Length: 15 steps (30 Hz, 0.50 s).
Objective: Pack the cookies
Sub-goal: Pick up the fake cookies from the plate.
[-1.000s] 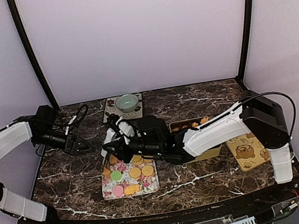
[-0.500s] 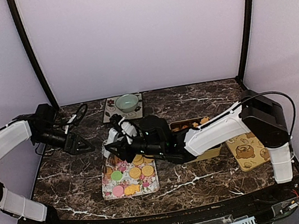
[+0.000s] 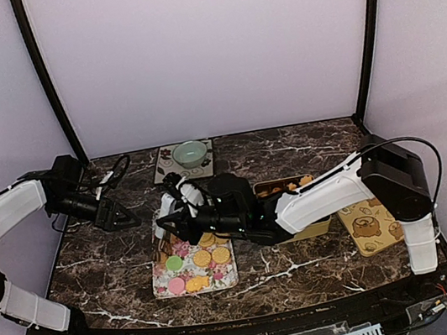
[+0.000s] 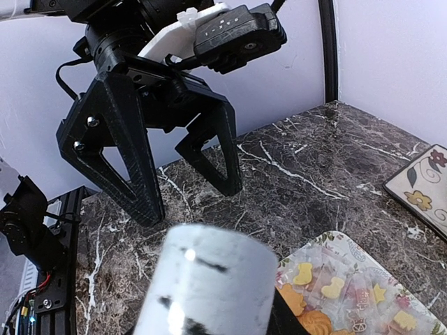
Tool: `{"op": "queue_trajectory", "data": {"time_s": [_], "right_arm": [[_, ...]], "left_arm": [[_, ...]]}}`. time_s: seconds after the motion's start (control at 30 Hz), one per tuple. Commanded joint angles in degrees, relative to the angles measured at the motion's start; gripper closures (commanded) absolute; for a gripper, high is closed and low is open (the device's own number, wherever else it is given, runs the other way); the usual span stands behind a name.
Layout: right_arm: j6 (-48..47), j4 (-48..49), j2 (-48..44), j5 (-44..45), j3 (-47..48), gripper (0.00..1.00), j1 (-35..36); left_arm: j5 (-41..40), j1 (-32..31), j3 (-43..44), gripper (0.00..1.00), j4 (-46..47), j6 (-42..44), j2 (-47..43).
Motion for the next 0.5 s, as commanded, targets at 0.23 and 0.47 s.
{"op": "queue_trajectory", "data": {"time_s": [0.23,0.47], "right_arm": [[-2.28,-0.87,-3.33,1.90,3.77,0.77,-0.28],[-3.49,-1.20,-11.09,2.86,1.14,0.77,-2.49]], "left_arm": [[0.05,0.73,1.85,0.02,-1.99,1.07,-0.94],[-0.34,2.16,2.57,0.02,-2.39,1.35,-0.80]]}}
